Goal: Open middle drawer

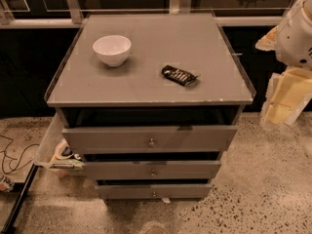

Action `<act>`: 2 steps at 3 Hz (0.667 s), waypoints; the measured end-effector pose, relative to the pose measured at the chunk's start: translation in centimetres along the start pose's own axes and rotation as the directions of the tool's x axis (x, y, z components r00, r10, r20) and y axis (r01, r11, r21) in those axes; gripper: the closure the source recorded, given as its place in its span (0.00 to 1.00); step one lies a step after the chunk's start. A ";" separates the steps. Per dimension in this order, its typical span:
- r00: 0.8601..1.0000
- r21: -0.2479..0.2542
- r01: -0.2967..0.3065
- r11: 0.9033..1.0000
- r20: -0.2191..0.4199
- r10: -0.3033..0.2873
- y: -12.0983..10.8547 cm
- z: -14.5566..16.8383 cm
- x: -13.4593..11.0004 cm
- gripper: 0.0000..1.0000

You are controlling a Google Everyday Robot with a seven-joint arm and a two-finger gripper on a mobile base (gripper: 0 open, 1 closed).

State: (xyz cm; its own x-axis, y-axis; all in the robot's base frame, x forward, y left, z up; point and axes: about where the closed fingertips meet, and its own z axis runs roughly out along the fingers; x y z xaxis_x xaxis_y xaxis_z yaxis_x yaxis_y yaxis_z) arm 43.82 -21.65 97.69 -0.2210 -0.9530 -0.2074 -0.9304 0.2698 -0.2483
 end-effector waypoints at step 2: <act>1.000 0.015 0.006 1.000 -0.011 -0.006 0.3 0.3 0.0 0.00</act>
Offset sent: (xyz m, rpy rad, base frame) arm -0.0051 0.0017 -0.0130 -0.0364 -0.0065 -0.0001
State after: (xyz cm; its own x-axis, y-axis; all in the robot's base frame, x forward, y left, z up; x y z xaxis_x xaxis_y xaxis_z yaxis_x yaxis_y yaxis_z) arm 43.61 -21.49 97.35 -0.2183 -0.9561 -0.1957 -0.9272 0.2657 -0.2640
